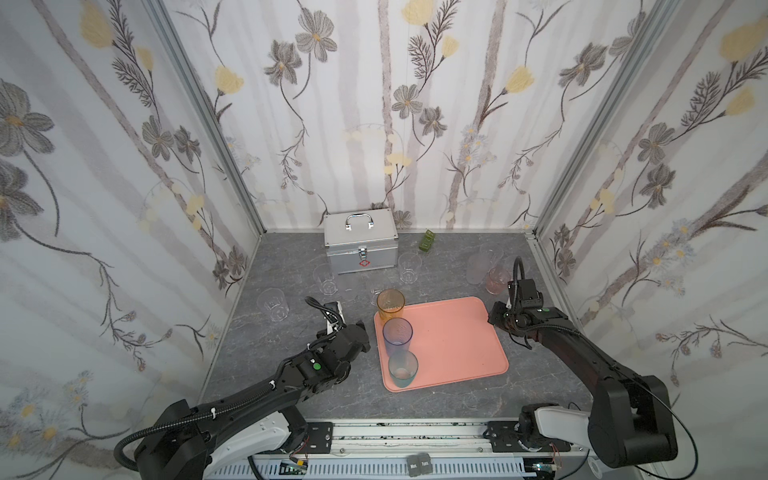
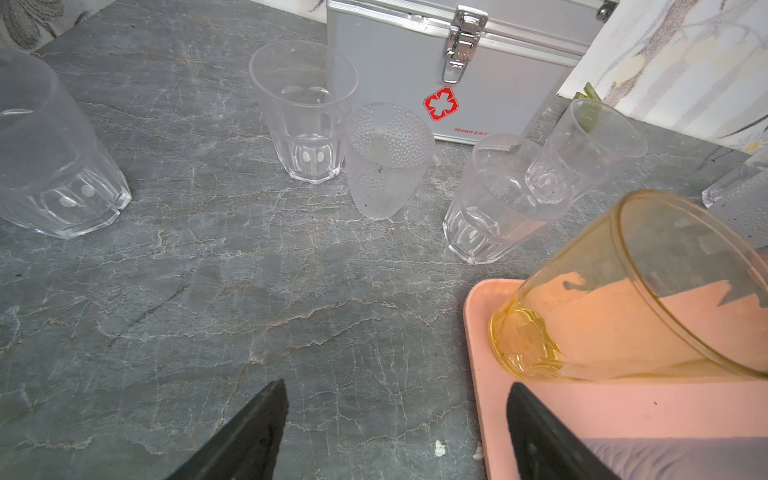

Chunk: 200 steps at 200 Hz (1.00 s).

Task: Place the glasses into the tray
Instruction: 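Move the empty right gripper to the tray's far corner while the left arm rises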

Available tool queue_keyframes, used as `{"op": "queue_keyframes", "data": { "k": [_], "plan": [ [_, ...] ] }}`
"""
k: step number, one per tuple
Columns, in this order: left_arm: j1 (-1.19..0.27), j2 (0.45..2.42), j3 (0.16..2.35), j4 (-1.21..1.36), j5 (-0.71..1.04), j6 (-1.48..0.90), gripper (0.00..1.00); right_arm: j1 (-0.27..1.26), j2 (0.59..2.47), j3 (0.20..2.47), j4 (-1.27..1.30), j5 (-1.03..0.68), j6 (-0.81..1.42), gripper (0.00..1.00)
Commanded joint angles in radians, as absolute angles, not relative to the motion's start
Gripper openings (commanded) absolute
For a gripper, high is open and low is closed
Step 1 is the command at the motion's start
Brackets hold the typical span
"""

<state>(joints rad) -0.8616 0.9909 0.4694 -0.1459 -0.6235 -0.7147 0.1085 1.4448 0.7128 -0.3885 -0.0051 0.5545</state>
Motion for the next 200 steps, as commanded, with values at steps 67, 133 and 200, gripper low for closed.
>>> {"op": "queue_keyframes", "data": {
  "k": [67,133,200],
  "plan": [
    [-0.810,1.062,0.546,-0.141,-0.542,-0.667,0.86,0.085,1.555,0.593,-0.167,-0.179,0.566,0.48],
    [-0.688,1.030,0.590,-0.141,-0.448,-0.546,0.87,0.106,1.375,0.531,-0.281,-0.205,0.569,0.47],
    [-0.469,1.067,0.715,-0.172,-0.236,-0.388,0.86,0.168,1.360,0.686,-0.371,-0.107,0.532,0.53]
  ]
}}
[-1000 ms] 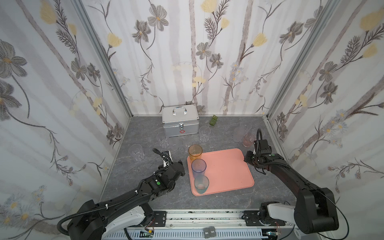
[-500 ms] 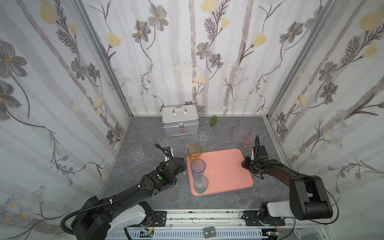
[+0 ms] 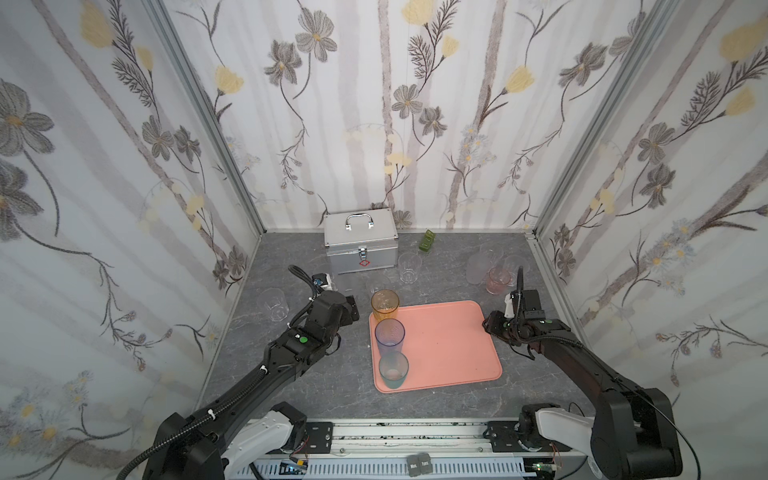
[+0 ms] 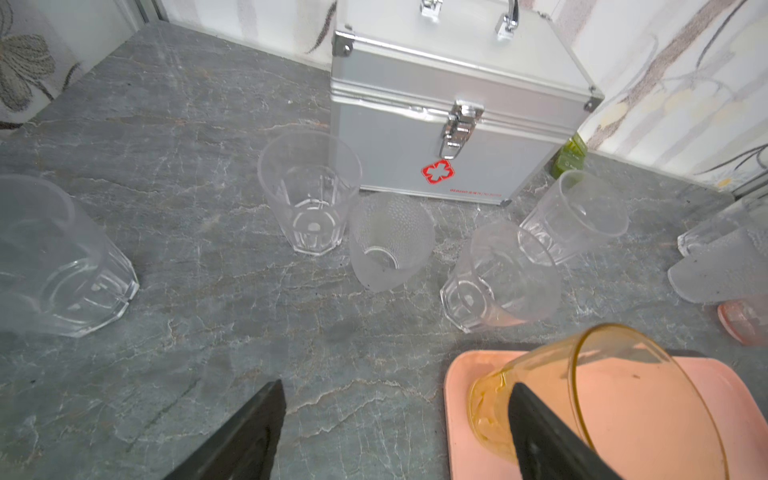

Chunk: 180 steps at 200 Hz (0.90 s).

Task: Place the glasses into the tray
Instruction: 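Move the empty right gripper to the tray's far corner while the left arm rises, then reach the left gripper to a clear glass beside the silver case and grasp it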

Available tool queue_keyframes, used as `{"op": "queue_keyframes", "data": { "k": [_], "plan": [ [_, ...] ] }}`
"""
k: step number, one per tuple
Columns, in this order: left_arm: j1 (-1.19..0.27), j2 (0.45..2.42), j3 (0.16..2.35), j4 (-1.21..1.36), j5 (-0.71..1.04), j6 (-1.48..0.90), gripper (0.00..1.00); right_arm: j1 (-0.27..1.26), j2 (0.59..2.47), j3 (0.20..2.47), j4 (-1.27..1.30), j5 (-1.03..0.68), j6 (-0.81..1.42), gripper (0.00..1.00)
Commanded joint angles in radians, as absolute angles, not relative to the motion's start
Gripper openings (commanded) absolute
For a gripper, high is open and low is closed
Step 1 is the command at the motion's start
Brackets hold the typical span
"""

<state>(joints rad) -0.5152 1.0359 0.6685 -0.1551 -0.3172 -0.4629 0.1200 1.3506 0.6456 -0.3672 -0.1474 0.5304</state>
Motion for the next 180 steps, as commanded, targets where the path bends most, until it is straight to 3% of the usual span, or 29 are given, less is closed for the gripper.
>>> {"op": "queue_keyframes", "data": {
  "k": [1,77,180],
  "plan": [
    [-0.466,1.068,0.717,-0.172,-0.234,-0.387,0.86,0.171,1.361,0.689,-0.370,-0.105,0.533,0.53],
    [-0.332,1.352,0.955,-0.173,-0.011,-0.272,0.77,0.444,1.513,0.826,-0.267,-0.028,0.638,0.54],
    [-0.365,1.772,1.259,-0.182,0.182,-0.264,0.49,0.472,1.581,0.871,-0.279,0.009,0.603,0.54]
  ]
}}
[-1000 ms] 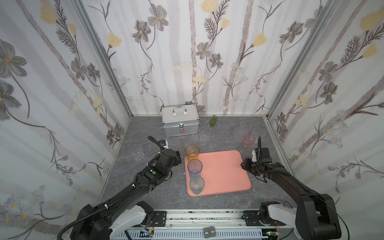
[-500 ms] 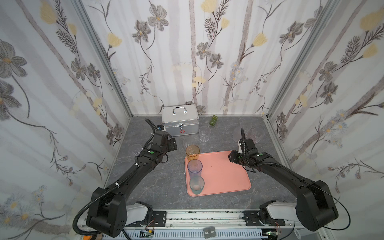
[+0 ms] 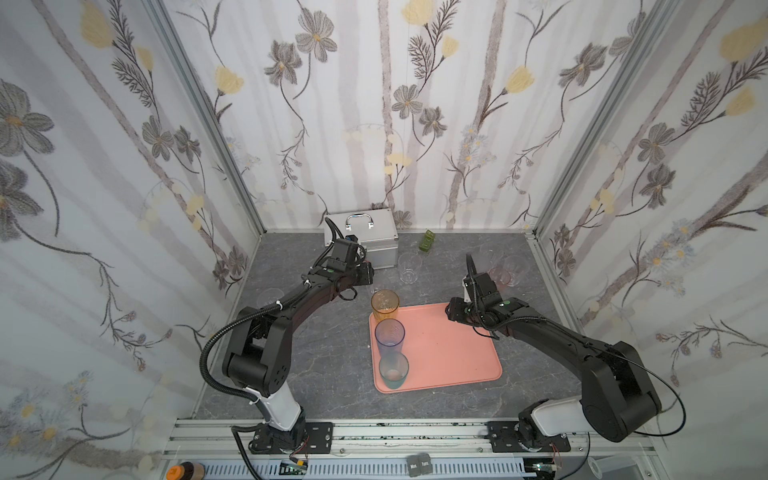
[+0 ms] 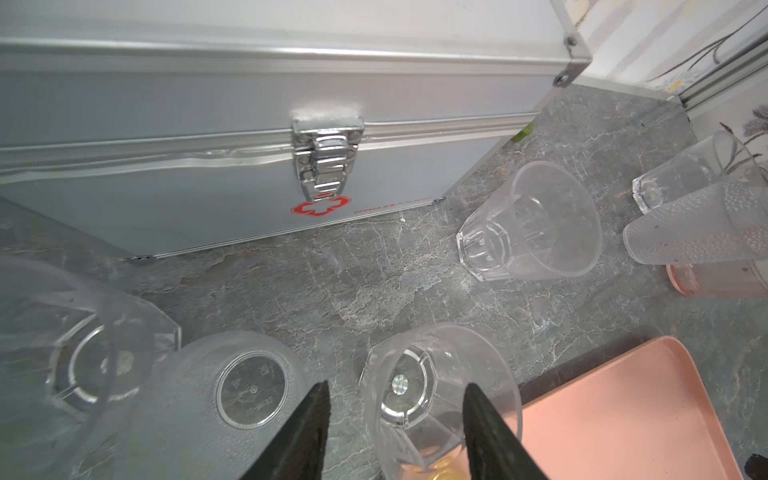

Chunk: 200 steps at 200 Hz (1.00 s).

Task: Place the glasses into the tray
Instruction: 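Reach the left gripper to a clear glass beside the silver case and grasp it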

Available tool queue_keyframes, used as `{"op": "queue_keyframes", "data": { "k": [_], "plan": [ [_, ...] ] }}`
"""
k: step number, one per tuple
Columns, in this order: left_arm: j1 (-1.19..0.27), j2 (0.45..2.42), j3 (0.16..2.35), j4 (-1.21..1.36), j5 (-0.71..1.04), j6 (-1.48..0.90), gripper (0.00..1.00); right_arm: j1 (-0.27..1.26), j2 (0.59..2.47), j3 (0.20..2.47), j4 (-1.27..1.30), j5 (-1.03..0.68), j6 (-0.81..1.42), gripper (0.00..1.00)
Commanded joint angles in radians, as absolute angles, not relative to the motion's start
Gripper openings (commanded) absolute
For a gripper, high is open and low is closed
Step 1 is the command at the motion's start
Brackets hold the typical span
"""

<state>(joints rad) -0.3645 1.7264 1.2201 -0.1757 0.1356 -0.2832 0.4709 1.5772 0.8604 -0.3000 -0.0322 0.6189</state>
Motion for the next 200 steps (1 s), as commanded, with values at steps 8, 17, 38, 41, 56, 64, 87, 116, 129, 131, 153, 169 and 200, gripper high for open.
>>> {"op": "queue_keyframes", "data": {
  "k": [8,17,38,41,56,64,87,116,129,131,153,169,200],
  "plan": [
    [-0.366,1.787,1.272,-0.187,0.185,-0.261,0.47,0.472,1.583,0.870,-0.279,0.014,0.599,0.54],
    [-0.367,1.803,1.283,-0.194,0.180,-0.256,0.45,0.471,1.586,0.870,-0.279,0.014,0.598,0.54],
    [-0.370,1.823,1.287,-0.212,0.161,-0.238,0.39,0.471,1.589,0.870,-0.275,0.009,0.596,0.54],
    [-0.370,1.826,1.287,-0.215,0.160,-0.233,0.39,0.472,1.589,0.870,-0.275,0.009,0.596,0.54],
    [-0.373,1.836,1.287,-0.231,0.150,-0.213,0.37,0.471,1.588,0.871,-0.273,0.009,0.597,0.54],
    [-0.373,1.843,1.287,-0.239,0.144,-0.205,0.35,0.472,1.588,0.870,-0.273,0.009,0.597,0.54],
    [-0.373,1.873,1.287,-0.248,0.125,-0.185,0.32,0.472,1.588,0.871,-0.269,0.007,0.599,0.54],
    [-0.375,1.901,1.287,-0.252,0.094,-0.177,0.23,0.475,1.619,0.869,-0.265,-0.003,0.606,0.54],
    [-0.376,1.903,1.328,-0.250,0.086,-0.175,0.18,0.476,1.616,0.868,-0.270,0.000,0.607,0.54],
    [-0.376,1.903,1.330,-0.251,0.085,-0.175,0.17,0.476,1.617,0.868,-0.271,0.001,0.607,0.54],
    [-0.382,1.885,1.355,-0.252,0.077,-0.175,0.05,0.476,1.612,0.872,-0.287,0.023,0.603,0.54],
    [-0.384,1.857,1.373,-0.252,0.064,-0.174,0.00,0.476,1.607,0.877,-0.298,0.036,0.601,0.54],
    [-0.396,1.800,1.411,-0.252,0.055,-0.180,0.00,0.472,1.602,0.890,-0.316,0.063,0.600,0.54]
  ]
}}
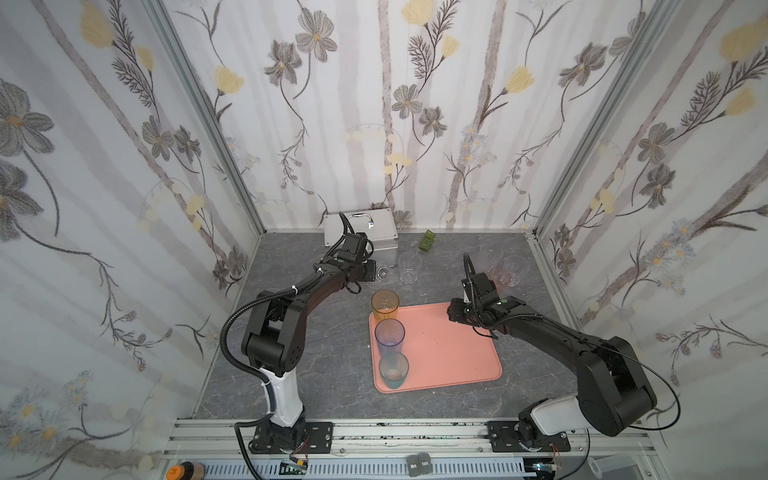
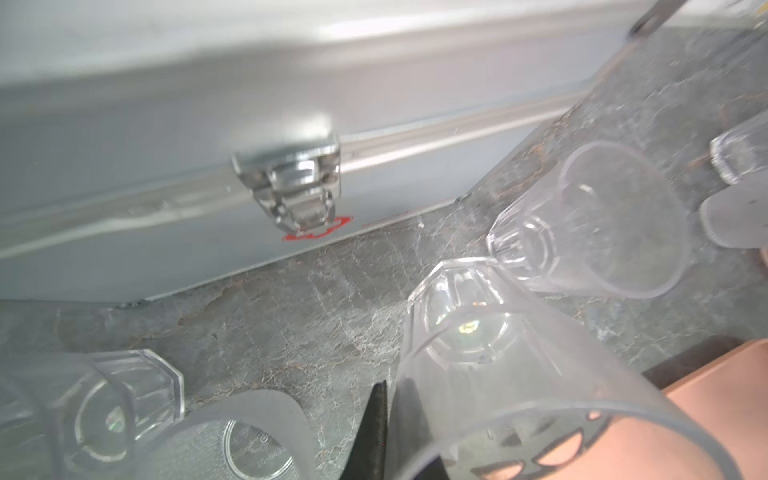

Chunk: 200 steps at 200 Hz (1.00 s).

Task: Place the glasses into the tray
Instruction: 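Reach the left gripper to a clear glass beside the silver case and grasp it, then carry the clear glass onto the tray and open the left gripper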

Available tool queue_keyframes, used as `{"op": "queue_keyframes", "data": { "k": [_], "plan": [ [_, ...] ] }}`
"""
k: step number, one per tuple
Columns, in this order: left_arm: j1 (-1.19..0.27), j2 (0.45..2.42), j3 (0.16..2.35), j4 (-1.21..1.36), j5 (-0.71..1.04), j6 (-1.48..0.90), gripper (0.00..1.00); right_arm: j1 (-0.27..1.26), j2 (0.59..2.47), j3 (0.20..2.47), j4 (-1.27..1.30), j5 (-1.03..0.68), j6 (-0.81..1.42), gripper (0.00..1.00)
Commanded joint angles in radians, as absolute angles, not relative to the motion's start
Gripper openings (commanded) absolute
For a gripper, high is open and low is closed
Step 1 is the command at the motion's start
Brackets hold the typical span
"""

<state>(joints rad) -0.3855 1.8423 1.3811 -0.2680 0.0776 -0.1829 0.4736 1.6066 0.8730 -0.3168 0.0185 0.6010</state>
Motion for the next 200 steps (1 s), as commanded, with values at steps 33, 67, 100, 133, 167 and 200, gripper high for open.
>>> {"op": "queue_keyframes", "data": {
  "k": [33,67,100,133,167,200],
  "plan": [
    [-0.472,1.724,1.459,-0.266,0.031,-0.173,0.00,0.466,1.553,0.915,-0.338,0.082,0.598,0.54],
    [-0.659,1.715,1.552,-0.314,-0.021,-0.165,0.00,0.443,1.535,0.930,-0.350,0.086,0.600,0.54],
    [-0.792,1.772,1.577,-0.367,-0.014,-0.159,0.00,0.360,1.496,0.909,-0.360,0.065,0.597,0.54],
    [-0.853,1.839,1.535,-0.396,0.006,-0.153,0.00,0.289,1.433,0.862,-0.368,0.059,0.577,0.54],
    [-0.882,1.955,1.546,-0.453,0.000,-0.131,0.00,0.290,1.429,0.823,-0.360,0.026,0.571,0.54],
    [-0.885,2.011,1.587,-0.500,-0.020,-0.113,0.00,0.324,1.441,0.785,-0.359,-0.003,0.558,0.54]
  ]
}}
